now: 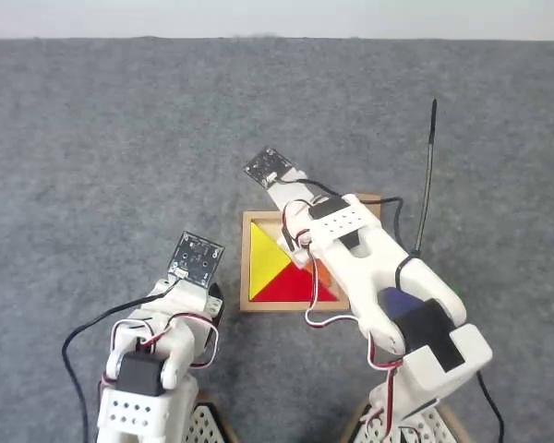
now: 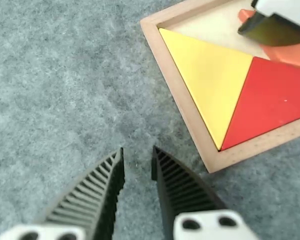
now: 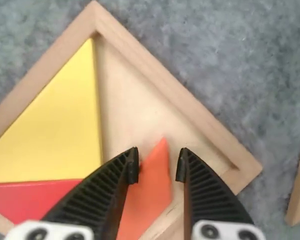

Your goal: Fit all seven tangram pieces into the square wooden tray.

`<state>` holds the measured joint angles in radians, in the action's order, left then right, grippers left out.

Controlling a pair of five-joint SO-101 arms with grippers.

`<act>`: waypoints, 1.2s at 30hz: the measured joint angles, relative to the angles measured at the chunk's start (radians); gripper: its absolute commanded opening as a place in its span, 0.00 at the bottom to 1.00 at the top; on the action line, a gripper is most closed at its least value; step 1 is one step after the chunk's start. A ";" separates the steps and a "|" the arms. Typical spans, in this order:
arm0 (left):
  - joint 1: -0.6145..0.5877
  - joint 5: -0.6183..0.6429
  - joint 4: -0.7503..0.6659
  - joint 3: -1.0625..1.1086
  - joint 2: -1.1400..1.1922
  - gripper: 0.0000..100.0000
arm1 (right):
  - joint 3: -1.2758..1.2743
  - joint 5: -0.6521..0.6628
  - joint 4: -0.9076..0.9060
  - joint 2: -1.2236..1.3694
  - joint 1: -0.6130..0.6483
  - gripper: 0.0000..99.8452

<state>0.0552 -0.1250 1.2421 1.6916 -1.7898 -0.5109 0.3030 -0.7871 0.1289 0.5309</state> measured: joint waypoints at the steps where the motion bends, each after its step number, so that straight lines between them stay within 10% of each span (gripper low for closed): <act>1: 0.000 0.000 0.000 0.000 0.000 0.09 | 0.000 0.000 -0.011 0.000 0.000 0.14; 36: 0.000 0.000 0.000 0.000 0.000 0.09 | -0.299 0.064 -0.170 -0.614 -0.157 0.15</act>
<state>0.0552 -0.1250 1.2421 1.6916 -1.7898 -0.8101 0.3675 -0.9574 -0.4849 0.3744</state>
